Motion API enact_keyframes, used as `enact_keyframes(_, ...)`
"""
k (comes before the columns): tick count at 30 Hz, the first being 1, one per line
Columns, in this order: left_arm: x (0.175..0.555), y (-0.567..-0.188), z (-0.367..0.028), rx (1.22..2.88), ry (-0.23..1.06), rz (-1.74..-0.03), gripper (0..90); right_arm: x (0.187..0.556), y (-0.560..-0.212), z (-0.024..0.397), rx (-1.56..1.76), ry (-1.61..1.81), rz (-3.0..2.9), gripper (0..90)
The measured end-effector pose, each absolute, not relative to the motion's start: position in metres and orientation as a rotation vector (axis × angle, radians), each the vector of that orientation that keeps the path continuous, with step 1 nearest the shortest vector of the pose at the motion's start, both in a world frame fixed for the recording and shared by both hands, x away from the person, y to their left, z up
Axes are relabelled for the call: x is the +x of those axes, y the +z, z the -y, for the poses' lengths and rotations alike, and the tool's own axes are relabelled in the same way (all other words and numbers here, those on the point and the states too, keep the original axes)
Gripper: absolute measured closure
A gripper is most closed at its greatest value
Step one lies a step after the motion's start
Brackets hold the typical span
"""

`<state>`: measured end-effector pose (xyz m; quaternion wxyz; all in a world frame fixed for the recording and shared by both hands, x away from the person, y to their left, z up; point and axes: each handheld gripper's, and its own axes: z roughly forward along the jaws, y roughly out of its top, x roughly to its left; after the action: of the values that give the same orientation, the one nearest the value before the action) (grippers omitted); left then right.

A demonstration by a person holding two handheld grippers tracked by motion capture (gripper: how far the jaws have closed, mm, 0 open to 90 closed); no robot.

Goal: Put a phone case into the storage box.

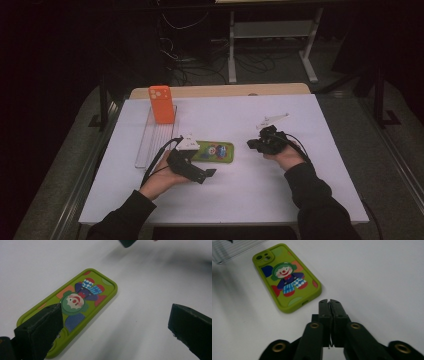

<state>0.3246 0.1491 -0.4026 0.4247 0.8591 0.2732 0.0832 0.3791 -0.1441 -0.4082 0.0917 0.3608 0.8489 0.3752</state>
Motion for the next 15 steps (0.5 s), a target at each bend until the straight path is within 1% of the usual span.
enact_keyframes(3, 0.325, -0.403, -0.149, 2.165, 0.21, -0.664, 0.0, 0.392, -0.414, 0.133, 1.085, 1.127, -2.536, 88.1)
enact_keyframes(5, 0.325, -0.404, -0.149, 2.138, 0.199, -0.672, 0.0, 0.4, -0.417, 0.124, 1.079, 1.112, -2.551, 88.1)
enact_keyframes(6, 0.326, -0.403, -0.15, 2.156, 0.211, -0.651, 0.0, 0.403, -0.418, 0.119, 1.077, 1.114, -2.556, 88.1)
enact_keyframes(15, 0.325, -0.404, -0.149, 2.136, 0.188, -0.675, 0.0, 0.43, -0.427, 0.086, 1.069, 1.05, -2.58, 88.1)
